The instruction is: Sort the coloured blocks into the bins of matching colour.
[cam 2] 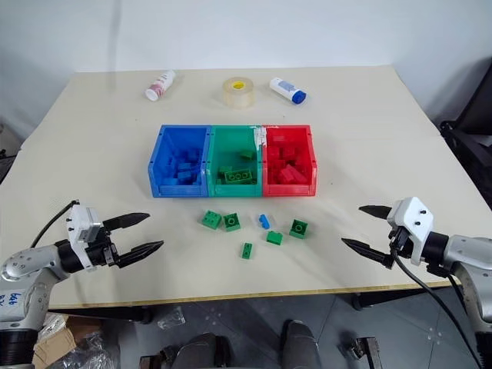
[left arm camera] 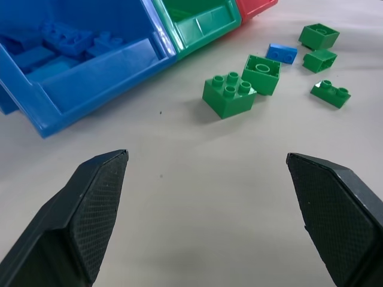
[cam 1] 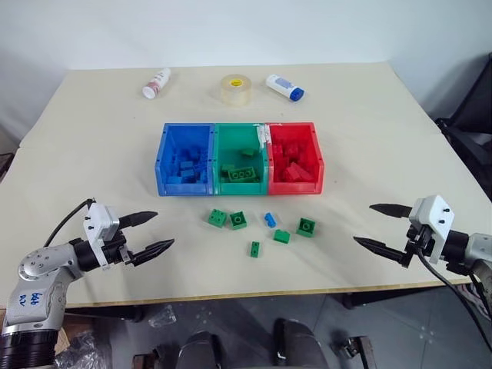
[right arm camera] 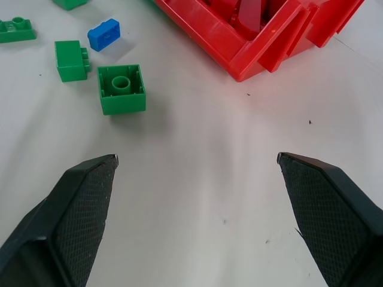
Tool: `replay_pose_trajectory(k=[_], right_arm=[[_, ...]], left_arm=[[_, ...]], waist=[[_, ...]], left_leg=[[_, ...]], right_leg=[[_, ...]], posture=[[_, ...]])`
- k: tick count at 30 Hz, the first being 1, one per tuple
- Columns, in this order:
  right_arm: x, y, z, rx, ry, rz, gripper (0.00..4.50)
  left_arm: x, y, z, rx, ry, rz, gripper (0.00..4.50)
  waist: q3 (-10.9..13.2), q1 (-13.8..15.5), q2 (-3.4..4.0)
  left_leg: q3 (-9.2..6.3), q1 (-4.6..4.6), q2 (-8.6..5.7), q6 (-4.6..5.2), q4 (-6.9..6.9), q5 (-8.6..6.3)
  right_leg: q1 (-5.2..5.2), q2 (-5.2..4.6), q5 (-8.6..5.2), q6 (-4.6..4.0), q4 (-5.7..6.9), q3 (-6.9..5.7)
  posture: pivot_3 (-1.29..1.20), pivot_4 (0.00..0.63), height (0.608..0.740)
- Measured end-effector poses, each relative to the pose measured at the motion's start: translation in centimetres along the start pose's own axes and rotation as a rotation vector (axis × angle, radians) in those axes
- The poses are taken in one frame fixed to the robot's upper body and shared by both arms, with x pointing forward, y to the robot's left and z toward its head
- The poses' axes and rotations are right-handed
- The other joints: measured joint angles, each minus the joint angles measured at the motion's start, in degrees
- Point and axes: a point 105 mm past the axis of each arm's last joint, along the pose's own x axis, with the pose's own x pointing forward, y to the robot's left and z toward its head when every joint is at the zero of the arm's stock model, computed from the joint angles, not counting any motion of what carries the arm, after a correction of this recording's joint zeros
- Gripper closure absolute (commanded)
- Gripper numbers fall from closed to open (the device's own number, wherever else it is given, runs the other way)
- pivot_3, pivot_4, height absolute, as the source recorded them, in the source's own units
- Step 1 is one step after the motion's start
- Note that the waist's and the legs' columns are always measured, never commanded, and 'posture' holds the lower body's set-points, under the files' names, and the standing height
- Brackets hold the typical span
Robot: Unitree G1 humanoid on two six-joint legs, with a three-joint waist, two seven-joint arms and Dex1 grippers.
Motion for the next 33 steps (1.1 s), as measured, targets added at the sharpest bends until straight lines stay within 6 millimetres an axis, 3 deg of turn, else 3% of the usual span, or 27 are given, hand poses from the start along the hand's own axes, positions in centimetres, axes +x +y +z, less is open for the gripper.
replay_pose_trajectory(k=[11,14,20,26,30,33], right_arm=[[0.4,-0.4,1.1,-0.015,-0.013,-0.029,0.04],[0.3,0.0,0.6,0.016,0.015,-0.025,0.04],[-2.8,0.0,-1.2,0.063,0.143,-0.06,0.04],[-4.9,0.2,-1.1,0.064,0.214,-0.084,0.04],[-4.7,0.4,-0.6,0.063,0.209,-0.068,0.04],[-2.9,0.4,0.8,0.03,0.175,-0.021,0.04]], left_arm=[[1.2,0.2,-0.2,-0.008,0.015,-0.025,0.0],[1.7,0.1,-0.1,-0.006,0.016,-0.041,0.0],[2.1,0.0,0.1,-0.025,-0.01,-0.089,0.0],[2.4,-0.1,0.3,-0.024,-0.025,-0.113,0.0],[2.7,-0.3,0.4,-0.024,-0.036,-0.123,0.0],[2.9,-0.5,0.4,-0.023,-0.047,-0.132,0.0]], waist=[[0.0,0.0,0.0],[0.0,0.04,0.0],[0.0,0.51,-0.01],[0.0,0.07,-0.02],[-0.01,-0.11,-0.02],[-0.01,-0.16,-0.03]], left_leg=[[-0.02,0.0,0.0,0.0,0.01,-0.01],[-0.02,-0.01,0.0,0.0,0.0,-0.01],[-0.02,-0.05,-0.02,0.03,0.01,-0.04],[-0.02,-0.03,-0.01,0.03,0.01,-0.02],[-0.01,0.0,-0.01,0.03,0.01,-0.01],[-0.01,0.03,-0.01,0.03,0.03,-0.01]], right_leg=[[0.0,0.0,0.0,0.0,0.01,-0.01],[0.0,0.0,0.0,0.0,0.0,-0.02],[0.02,0.0,0.01,0.01,-0.09,-0.04],[0.04,0.0,0.01,0.01,-0.1,-0.01],[0.04,0.0,0.01,0.01,-0.08,0.02],[0.04,0.0,0.01,0.01,-0.06,0.05]], posture=[[0.0,0.15,0.74],[0.0,0.15,0.74],[0.0,0.15,0.74],[0.0,0.15,0.74],[0.0,0.15,0.74],[0.0,0.15,0.74]])
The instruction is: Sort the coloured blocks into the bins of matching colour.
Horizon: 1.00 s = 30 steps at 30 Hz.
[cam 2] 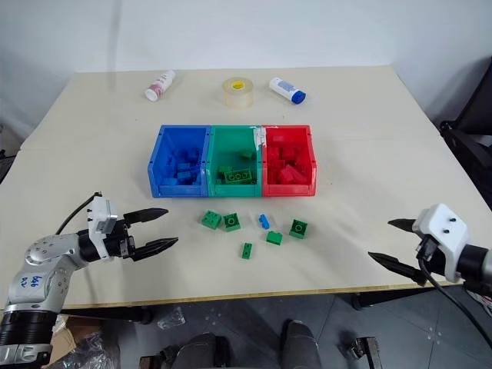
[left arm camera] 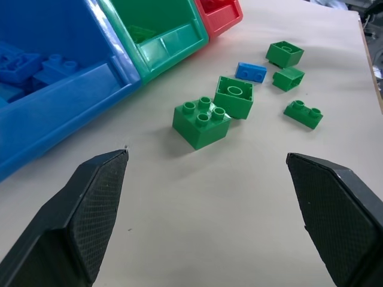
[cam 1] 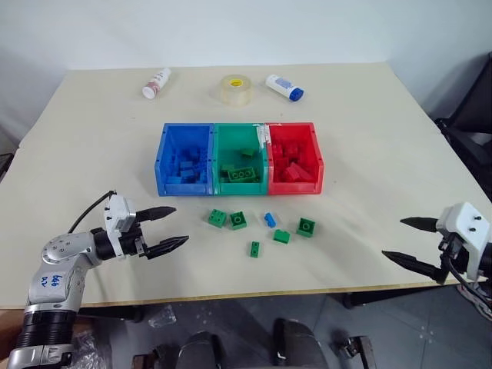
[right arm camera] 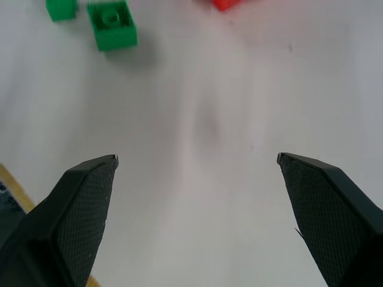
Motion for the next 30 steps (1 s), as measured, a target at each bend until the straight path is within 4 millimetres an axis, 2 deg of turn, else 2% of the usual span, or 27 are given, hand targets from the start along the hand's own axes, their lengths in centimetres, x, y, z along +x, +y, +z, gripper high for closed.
replay_pose_trajectory(k=[3,9,14,22,25,30], right_arm=[[2.0,0.6,1.4,-0.033,-0.025,0.069,0.04],[5.5,1.9,2.4,-0.075,-0.024,0.187,0.04],[8.1,2.5,2.6,-0.07,-0.039,0.244,0.04],[11.2,2.9,2.1,-0.044,-0.033,0.294,0.04],[12.2,3.2,2.0,-0.048,-0.032,0.308,0.67],[12.8,3.0,2.1,-0.048,-0.034,0.3,2.41]], left_arm=[[0.2,-0.2,-0.1,-0.003,-0.005,-0.008,0.0],[0.3,-0.9,-0.8,-0.024,-0.007,-0.011,0.0],[0.6,-1.9,-1.0,-0.03,-0.018,-0.021,0.0],[0.7,-3.0,-1.2,-0.041,-0.033,-0.021,0.0],[0.7,-3.3,-1.4,-0.048,-0.036,-0.015,0.0],[1.0,-3.7,-1.4,-0.05,-0.053,-0.007,0.0]], waist=[[0.0,0.14,0.0],[0.0,0.19,0.0],[0.0,0.18,-0.02],[0.0,0.15,-0.03],[0.0,0.13,-0.02],[0.0,0.16,-0.03]], left_leg=[[-0.01,-0.01,0.0,-0.01,0.0,0.0],[0.0,-0.08,-0.01,0.0,0.0,-0.03],[-0.04,-0.1,0.0,-0.01,0.0,-0.03],[-0.02,-0.1,0.0,0.0,0.02,-0.03],[-0.02,-0.11,0.01,-0.01,0.02,-0.02],[-0.02,-0.11,0.0,-0.01,0.02,-0.03]], right_leg=[[-0.02,0.0,0.0,0.0,0.07,-0.01],[-0.03,0.0,0.0,0.0,-0.02,-0.06],[-0.04,0.0,0.0,0.0,-0.01,-0.11],[-0.04,0.0,0.0,0.0,0.01,-0.1],[-0.06,0.0,0.0,0.0,0.05,-0.1],[-0.06,0.0,0.0,0.0,0.06,-0.11]], posture=[[0.0,0.15,0.74],[0.0,0.15,0.74],[0.0,0.15,0.74],[0.0,0.15,0.74],[0.0,0.15,0.74],[0.0,0.15,0.74]])
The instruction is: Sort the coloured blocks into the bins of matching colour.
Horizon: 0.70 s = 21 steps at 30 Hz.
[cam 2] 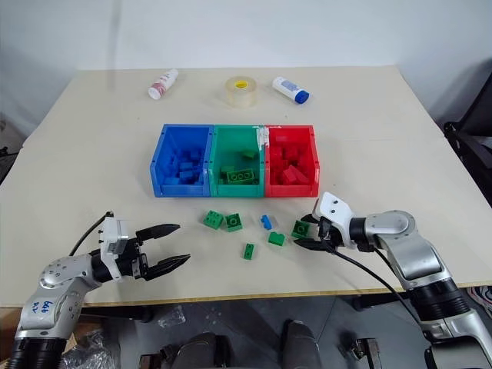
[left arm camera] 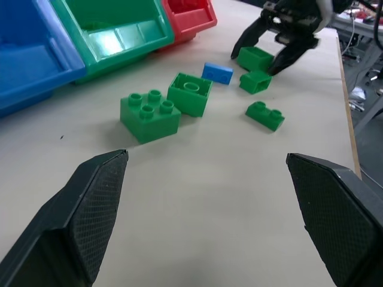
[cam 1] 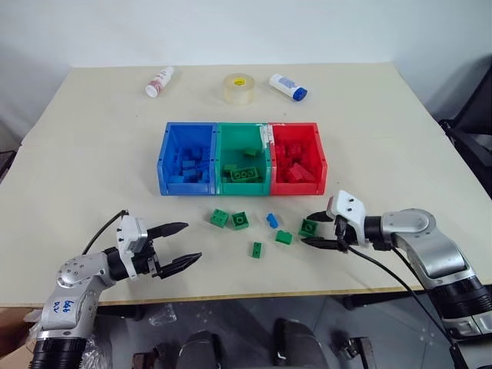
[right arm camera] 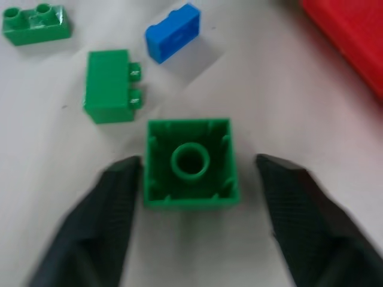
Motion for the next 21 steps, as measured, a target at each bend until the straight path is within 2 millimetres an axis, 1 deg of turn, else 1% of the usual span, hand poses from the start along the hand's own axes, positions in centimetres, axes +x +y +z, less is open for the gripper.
replay_pose_trajectory(k=[1,2,5,8,9,12,14,16,18,21], right_arm=[[0.0,0.0,0.0,0.0,-0.001,0.001,2.77],[0.0,0.0,0.0,0.0,-0.001,0.001,3.05],[-0.1,0.1,0.3,-0.008,-0.007,-0.003,3.03],[-0.3,-0.1,1.7,-0.014,-0.039,-0.019,3.03],[-0.4,-0.3,2.4,-0.02,-0.062,-0.027,3.03],[-0.5,-1.7,5.7,-0.067,-0.147,-0.08,3.03],[-0.1,-2.5,8.4,-0.106,-0.221,-0.112,3.03],[0.8,-3.2,10.5,-0.113,-0.285,-0.129,3.03],[2.0,-3.8,12.1,-0.112,-0.337,-0.14,3.03],[4.5,-4.6,13.5,-0.099,-0.369,-0.149,3.03]], left_arm=[[-0.1,0.0,-0.1,-0.003,0.002,0.003,0.0],[-0.1,-0.1,-0.2,-0.006,0.003,0.006,0.0],[-0.1,-0.1,-0.3,-0.009,0.0,0.011,0.0],[-0.1,-0.1,-0.3,-0.004,-0.003,0.012,0.0],[-0.1,-0.1,-0.2,-0.002,-0.005,0.012,0.0],[0.3,0.2,0.4,0.025,-0.025,0.008,0.0],[0.5,0.4,0.8,0.047,-0.043,0.007,0.0],[0.8,0.8,0.8,0.051,-0.058,0.014,0.0],[1.2,0.9,0.9,0.058,-0.07,0.018,0.0],[1.3,1.2,0.7,0.061,-0.067,0.028,0.0]], waist=[[0.0,0.0,0.0],[0.0,-0.01,0.0],[0.0,0.0,0.0],[0.0,0.01,0.0],[0.0,-0.04,0.0],[0.0,-0.27,0.0],[0.0,-0.33,0.01],[0.0,-0.29,0.01],[0.0,-0.32,0.01],[0.0,-0.42,0.01]], left_leg=[[0.0,0.0,0.0,0.0,0.0,0.0],[0.0,0.0,0.0,0.0,0.0,0.0],[0.0,0.0,0.0,0.0,0.0,0.0],[-0.01,0.0,0.0,0.0,0.0,0.0],[0.0,0.0,0.0,0.0,0.0,0.0],[0.02,0.02,0.02,-0.02,0.01,0.02],[0.02,0.04,0.04,-0.05,0.01,0.04],[0.02,0.03,0.04,-0.07,0.01,0.06],[0.03,0.01,0.04,-0.06,0.01,0.05],[0.06,-0.01,0.04,-0.05,0.0,0.05]], right_leg=[[0.0,0.0,0.0,0.0,0.0,0.0],[-0.01,0.0,0.0,0.0,0.0,0.0],[-0.01,0.0,0.0,0.0,-0.01,0.01],[-0.01,0.0,0.0,0.0,0.01,0.01],[-0.01,0.0,0.0,0.0,0.01,0.02],[-0.04,0.0,0.03,-0.05,0.06,0.03],[-0.07,0.01,0.01,-0.08,0.17,0.02],[-0.08,0.01,0.01,-0.09,0.35,0.01],[-0.08,0.01,0.01,-0.09,0.41,-0.01],[-0.09,0.01,0.01,-0.09,0.39,-0.03]], posture=[[0.0,0.15,0.74],[0.0,0.15,0.74],[0.0,0.15,0.74],[0.0,0.15,0.74],[0.0,0.15,0.74],[0.0,0.15,0.74],[0.0,0.15,0.74],[0.0,0.15,0.74],[0.0,0.15,0.74],[0.0,0.15,0.74]])
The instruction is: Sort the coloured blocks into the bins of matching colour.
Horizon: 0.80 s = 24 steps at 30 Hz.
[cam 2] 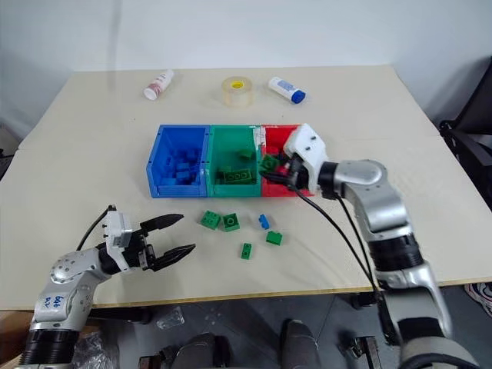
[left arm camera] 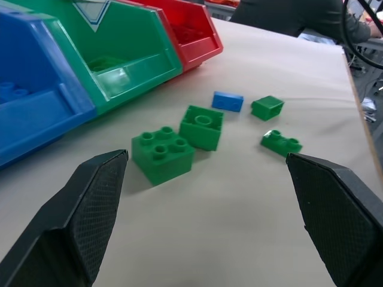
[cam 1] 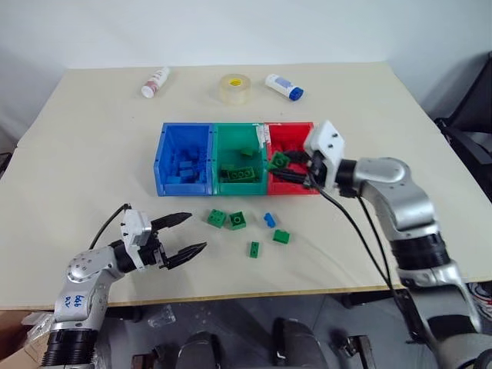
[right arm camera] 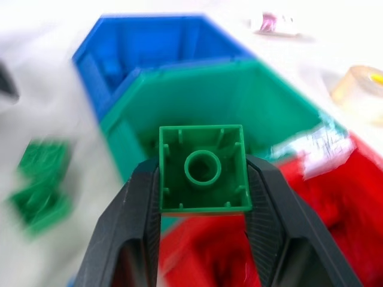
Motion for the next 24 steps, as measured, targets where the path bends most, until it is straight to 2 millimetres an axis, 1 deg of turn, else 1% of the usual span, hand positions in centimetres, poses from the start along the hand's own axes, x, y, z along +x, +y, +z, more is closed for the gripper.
replay_pose_trajectory(k=[2,4,6,9,11,13,15,17,18,21,23,24], right_arm=[[1.9,-0.1,0.1,0.008,-0.018,-0.008,3.03],[3.7,-0.6,0.0,-0.018,0.0,-0.036,2.28],[4.6,-1.2,-0.3,-0.042,0.019,-0.071,1.66],[5.1,-1.1,-0.6,-0.055,0.014,-0.073,0.59],[5.2,-0.9,-0.6,-0.062,0.005,-0.062,0.02],[4.8,-0.7,-0.4,-0.079,-0.007,-0.048,0.02],[3.9,-0.4,-0.5,-0.097,-0.012,-0.03,0.02],[2.1,0.3,-0.9,-0.101,-0.01,0.008,0.02],[1.0,0.8,-1.2,-0.103,-0.008,0.034,0.02],[-3.5,2.1,-2.8,-0.076,0.03,0.082,0.02],[-6.2,3.0,-3.4,-0.046,0.05,0.099,0.02],[-7.0,3.4,-3.5,-0.038,0.056,0.108,0.02]], left_arm=[[0.3,0.0,0.1,0.004,-0.007,-0.003,0.0],[0.4,-0.1,0.0,0.006,-0.007,-0.005,0.0],[0.5,-0.2,0.0,0.004,-0.006,-0.005,0.0],[0.5,-0.3,-0.2,-0.001,-0.003,-0.002,0.0],[0.5,-0.3,-0.2,-0.001,-0.003,-0.003,0.0],[0.5,-0.3,-0.1,0.002,-0.004,-0.005,0.0],[0.5,-0.4,-0.1,0.003,-0.004,-0.009,0.0],[0.5,-0.4,-0.1,0.004,-0.003,-0.013,0.0],[0.6,-0.4,-0.1,0.006,-0.004,-0.018,0.0],[0.5,-0.3,-0.1,0.011,0.003,-0.034,0.0],[0.5,-0.2,-0.1,0.012,0.004,-0.045,0.0],[0.3,-0.1,-0.3,0.007,0.008,-0.041,0.0]], waist=[[0.01,-0.24,0.01],[0.01,-0.62,0.02],[0.01,-0.63,0.02],[0.01,-0.88,0.02],[0.02,-1.16,0.02],[0.01,-1.26,0.02],[0.01,-1.17,0.02],[0.02,-0.97,0.02],[0.01,-0.68,0.02],[0.02,0.13,0.02],[0.02,0.37,0.02],[0.02,0.34,0.02]], left_leg=[[0.01,-0.05,0.0,0.0,-0.02,0.0],[0.01,-0.07,0.0,0.0,-0.02,0.0],[-0.01,-0.08,0.0,0.0,-0.02,-0.01],[-0.01,-0.1,0.0,0.0,-0.05,-0.02],[-0.01,-0.12,0.0,0.0,-0.05,-0.02],[-0.02,-0.12,0.0,0.0,-0.05,-0.02],[-0.04,-0.12,0.0,-0.01,-0.05,-0.02],[-0.06,-0.13,0.0,0.0,-0.04,-0.02],[-0.1,-0.14,0.0,0.0,-0.05,-0.03],[-0.09,-0.15,0.0,0.0,-0.05,-0.09],[-0.09,-0.15,0.0,0.0,-0.05,-0.09],[-0.1,-0.13,0.0,0.0,-0.05,-0.09]], right_leg=[[-0.05,0.0,0.0,0.0,-0.01,-0.01],[-0.05,0.0,0.0,0.0,-0.01,-0.02],[-0.04,0.0,0.0,0.0,-0.02,-0.04],[-0.05,0.0,0.0,0.01,-0.05,-0.04],[-0.06,0.0,0.0,0.01,-0.05,-0.05],[-0.06,0.0,0.0,0.01,-0.05,-0.05],[-0.05,0.0,0.0,0.01,-0.05,-0.05],[-0.04,0.0,0.0,0.02,-0.07,-0.05],[-0.02,0.0,0.0,0.02,-0.11,-0.09],[-0.03,0.0,0.0,0.02,-0.17,-0.09],[-0.03,0.0,0.0,0.02,-0.19,-0.09],[-0.01,0.0,0.0,0.02,-0.19,-0.1]], posture=[[0.0,0.15,0.74],[0.0,0.15,0.74],[0.0,0.15,0.74],[0.0,0.15,0.74],[0.0,0.15,0.74],[0.0,0.15,0.74],[0.0,0.15,0.74],[0.0,0.15,0.74],[0.0,0.15,0.74],[0.0,0.15,0.74],[0.0,0.15,0.74],[0.0,0.15,0.74]])
